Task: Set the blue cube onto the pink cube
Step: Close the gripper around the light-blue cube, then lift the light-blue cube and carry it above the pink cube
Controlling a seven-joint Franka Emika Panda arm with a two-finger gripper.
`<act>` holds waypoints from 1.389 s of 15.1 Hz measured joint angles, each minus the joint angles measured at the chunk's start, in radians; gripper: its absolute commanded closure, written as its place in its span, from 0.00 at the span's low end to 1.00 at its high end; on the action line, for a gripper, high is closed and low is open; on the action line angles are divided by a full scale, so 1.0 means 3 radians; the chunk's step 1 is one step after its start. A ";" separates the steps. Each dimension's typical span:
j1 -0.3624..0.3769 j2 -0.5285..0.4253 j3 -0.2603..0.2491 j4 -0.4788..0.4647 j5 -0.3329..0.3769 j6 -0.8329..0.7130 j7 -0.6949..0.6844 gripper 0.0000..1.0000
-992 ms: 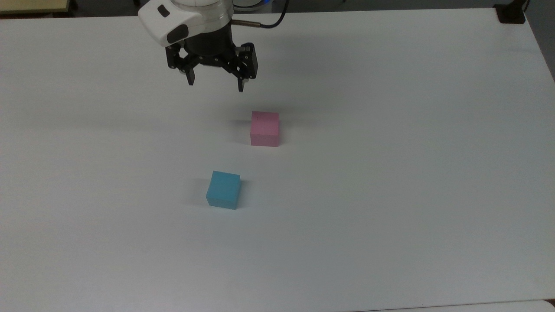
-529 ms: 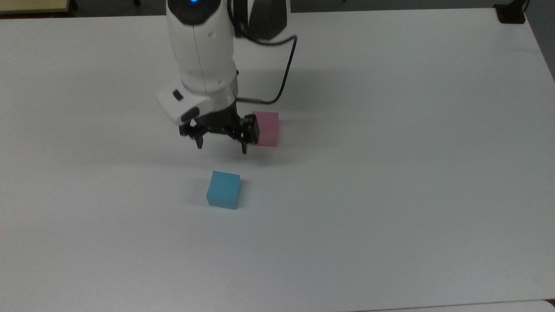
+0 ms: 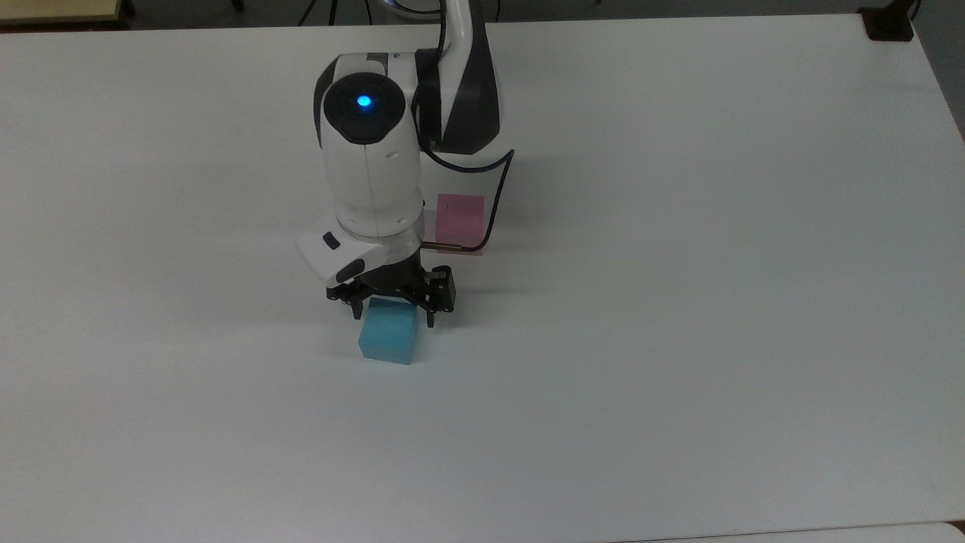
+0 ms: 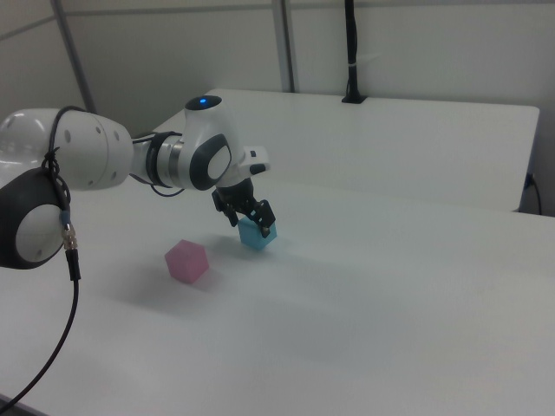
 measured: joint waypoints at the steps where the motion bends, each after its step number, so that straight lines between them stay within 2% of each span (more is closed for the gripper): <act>1: 0.0023 0.0020 0.0001 0.0002 -0.0041 0.0031 0.0111 0.60; 2: 0.0045 0.0039 0.0002 0.0004 -0.0109 0.0058 0.0216 0.77; 3: 0.0060 0.0061 0.0002 0.0008 -0.0181 0.0091 0.0301 0.78; 7: 0.0046 0.0059 -0.0001 0.0057 -0.0200 0.0128 0.0318 0.77; 10: 0.0048 -0.0104 0.0003 0.0000 -0.0201 0.0128 0.0317 0.75; 11: 0.0052 -0.0212 0.0010 -0.0101 -0.0201 0.0127 0.0317 0.72; 13: 0.0084 -0.0642 0.0033 -0.0584 -0.0201 0.0123 0.0317 0.72; 16: 0.0091 -0.1110 0.0115 -0.1112 -0.0201 0.0121 0.0317 0.71; 17: 0.0093 -0.1257 0.0145 -0.1266 -0.0201 0.0119 0.0318 0.69; 21: 0.0098 -0.1612 0.0273 -0.1631 -0.0200 -0.0084 0.0319 0.26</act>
